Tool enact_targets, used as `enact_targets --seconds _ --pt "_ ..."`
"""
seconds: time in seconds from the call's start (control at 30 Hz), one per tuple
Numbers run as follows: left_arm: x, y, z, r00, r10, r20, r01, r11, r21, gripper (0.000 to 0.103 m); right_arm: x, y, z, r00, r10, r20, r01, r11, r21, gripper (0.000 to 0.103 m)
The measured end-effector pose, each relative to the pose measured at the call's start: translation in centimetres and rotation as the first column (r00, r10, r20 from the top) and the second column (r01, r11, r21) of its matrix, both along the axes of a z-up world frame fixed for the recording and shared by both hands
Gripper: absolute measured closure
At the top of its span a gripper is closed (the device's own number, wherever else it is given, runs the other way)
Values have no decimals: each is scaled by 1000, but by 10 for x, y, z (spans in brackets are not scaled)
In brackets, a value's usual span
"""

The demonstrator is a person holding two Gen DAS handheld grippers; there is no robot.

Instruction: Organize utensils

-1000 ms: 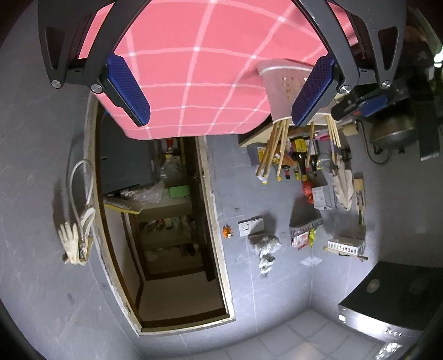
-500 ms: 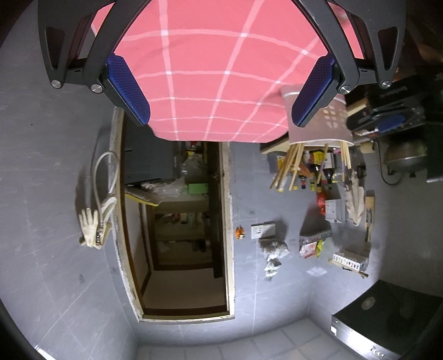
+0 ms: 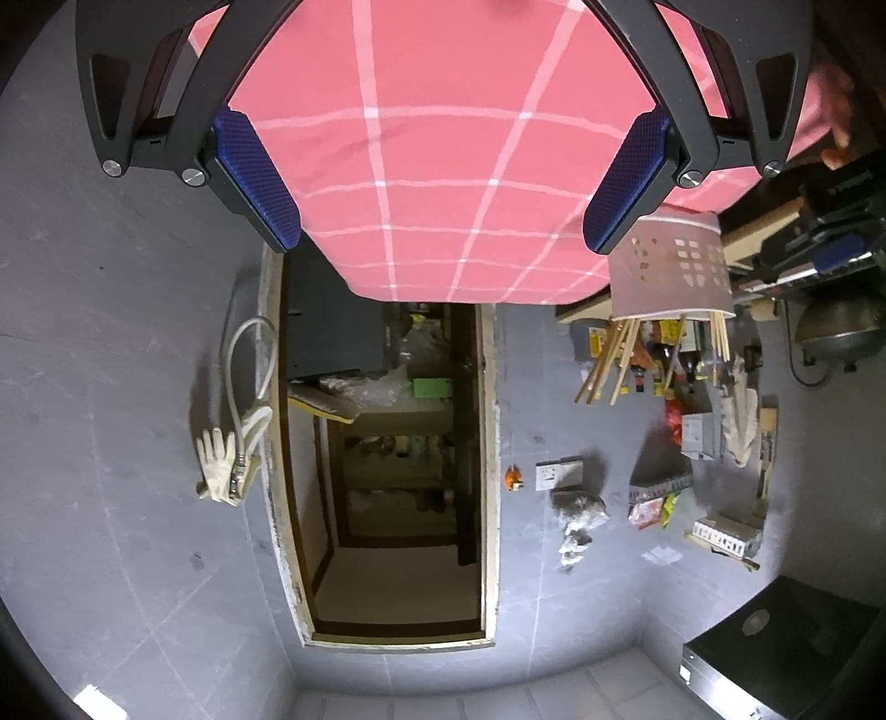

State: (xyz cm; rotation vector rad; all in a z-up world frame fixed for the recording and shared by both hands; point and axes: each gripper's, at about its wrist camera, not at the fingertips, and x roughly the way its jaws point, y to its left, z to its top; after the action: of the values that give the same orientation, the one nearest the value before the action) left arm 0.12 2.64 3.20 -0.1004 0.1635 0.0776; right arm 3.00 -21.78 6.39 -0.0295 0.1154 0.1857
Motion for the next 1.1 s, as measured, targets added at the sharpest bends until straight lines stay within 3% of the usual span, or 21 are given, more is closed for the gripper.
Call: enact_targets --seconds 0.37,1.1 --pt "-3 -4 -13 1000 12 0 -12 999 38 8 -7 -10 -7 997 -80 -11 80 997 -8 0" --pt "-2 -3 -15 1000 4 -2 -4 999 40 8 -7 -11 -9 996 -87 -19 87 996 -3 0"
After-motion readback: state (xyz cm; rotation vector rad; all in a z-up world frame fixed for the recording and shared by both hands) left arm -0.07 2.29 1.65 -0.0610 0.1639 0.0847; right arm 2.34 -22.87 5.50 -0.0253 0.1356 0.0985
